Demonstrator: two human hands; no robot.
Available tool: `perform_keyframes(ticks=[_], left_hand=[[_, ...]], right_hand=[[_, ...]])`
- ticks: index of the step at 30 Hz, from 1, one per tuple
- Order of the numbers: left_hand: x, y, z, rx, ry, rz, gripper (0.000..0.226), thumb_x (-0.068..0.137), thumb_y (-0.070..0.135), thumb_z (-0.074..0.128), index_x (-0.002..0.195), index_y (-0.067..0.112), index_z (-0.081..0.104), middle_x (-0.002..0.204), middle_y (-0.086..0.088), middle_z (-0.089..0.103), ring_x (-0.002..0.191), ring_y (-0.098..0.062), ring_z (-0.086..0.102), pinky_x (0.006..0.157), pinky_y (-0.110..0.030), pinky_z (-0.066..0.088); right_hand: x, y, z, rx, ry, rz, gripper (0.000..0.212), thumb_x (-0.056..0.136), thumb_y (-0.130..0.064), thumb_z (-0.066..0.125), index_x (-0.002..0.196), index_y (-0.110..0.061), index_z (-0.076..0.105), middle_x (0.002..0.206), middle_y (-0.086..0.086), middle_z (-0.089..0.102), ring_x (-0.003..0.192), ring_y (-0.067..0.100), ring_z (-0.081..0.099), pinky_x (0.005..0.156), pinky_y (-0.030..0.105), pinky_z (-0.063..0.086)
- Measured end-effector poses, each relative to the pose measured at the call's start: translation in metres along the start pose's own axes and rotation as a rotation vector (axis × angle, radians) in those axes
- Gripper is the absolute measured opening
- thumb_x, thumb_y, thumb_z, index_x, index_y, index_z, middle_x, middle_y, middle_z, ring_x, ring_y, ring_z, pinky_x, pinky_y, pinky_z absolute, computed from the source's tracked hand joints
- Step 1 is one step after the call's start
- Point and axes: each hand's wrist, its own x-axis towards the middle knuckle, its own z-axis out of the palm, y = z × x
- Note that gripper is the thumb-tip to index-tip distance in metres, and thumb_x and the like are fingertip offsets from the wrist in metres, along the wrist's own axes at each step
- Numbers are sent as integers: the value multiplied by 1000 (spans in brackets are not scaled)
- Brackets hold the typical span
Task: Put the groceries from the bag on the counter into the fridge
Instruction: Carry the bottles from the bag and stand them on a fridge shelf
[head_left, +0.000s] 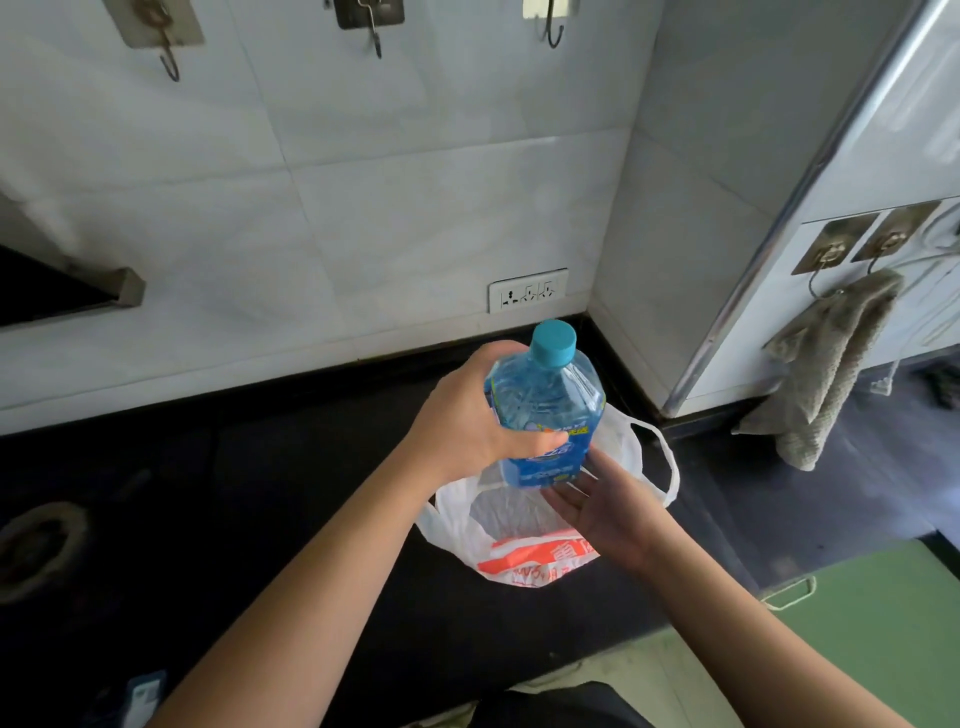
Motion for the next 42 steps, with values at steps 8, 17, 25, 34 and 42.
perform_keyframes(ticks=[8,17,25,34,42], left_hand=[[-19,-1,-11,-236,126,85,66,71,35,85,127,23,52,118,16,64,110,2,62,82,-21,57],[-35,-4,-26,-258,30,154,74,74,40,80,136,44,39,132,17,57,126,-10,55,99,-40,53],[-48,2,-34,-290,63,164,76,75,33,81,139,22,43,132,1,60,125,-26,57,97,-51,53],[-71,29,-21,-288,183,87,75,77,27,78,141,13,41,131,-6,59,125,-29,55,101,-57,47],[-107,68,11,-284,353,34,71,79,22,75,141,11,41,130,-8,59,125,-32,56,99,-60,47]], right_hand=[[-24,10,28,-9,-10,-32,43,95,-36,58,131,-13,55,116,14,70,100,27,70,77,33,59],[-53,19,47,23,15,-56,42,95,-38,56,130,-14,56,109,15,72,93,24,72,71,31,59],[-68,27,56,36,-59,-8,42,94,-37,57,130,-14,55,116,18,69,99,30,70,75,35,59],[-86,19,54,-6,-146,28,44,92,-39,58,128,-13,57,113,16,70,98,28,71,75,33,59],[-112,4,30,-127,-258,84,46,90,-40,58,126,-13,60,114,14,70,95,25,71,81,33,58]])
